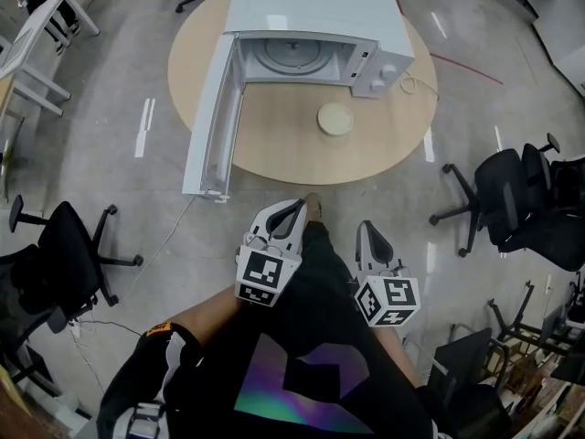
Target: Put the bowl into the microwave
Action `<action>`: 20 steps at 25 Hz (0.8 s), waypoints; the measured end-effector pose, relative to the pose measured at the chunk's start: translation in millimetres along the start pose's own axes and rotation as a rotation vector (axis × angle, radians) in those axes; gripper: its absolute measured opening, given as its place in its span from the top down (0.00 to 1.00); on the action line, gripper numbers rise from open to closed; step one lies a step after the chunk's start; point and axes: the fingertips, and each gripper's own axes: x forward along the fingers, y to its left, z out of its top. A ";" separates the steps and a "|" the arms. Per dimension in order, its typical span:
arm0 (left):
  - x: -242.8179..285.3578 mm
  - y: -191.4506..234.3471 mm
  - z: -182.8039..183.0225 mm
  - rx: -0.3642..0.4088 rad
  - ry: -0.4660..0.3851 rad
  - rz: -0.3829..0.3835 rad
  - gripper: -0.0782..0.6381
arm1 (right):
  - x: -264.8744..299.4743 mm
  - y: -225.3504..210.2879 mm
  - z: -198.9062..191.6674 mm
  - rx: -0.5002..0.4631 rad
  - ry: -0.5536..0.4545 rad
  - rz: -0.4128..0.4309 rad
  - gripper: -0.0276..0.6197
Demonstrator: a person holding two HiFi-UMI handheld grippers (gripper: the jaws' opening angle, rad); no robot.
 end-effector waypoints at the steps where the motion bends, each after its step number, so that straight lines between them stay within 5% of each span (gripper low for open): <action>1: 0.3 2.3 1.0 0.000 -0.002 0.005 0.82 | 3.0 0.8 2.1 -0.005 0.000 0.006 0.93; 20: 29.7 61.2 20.4 -0.032 0.011 0.136 0.82 | 96.7 3.0 32.9 -0.014 0.056 0.178 0.93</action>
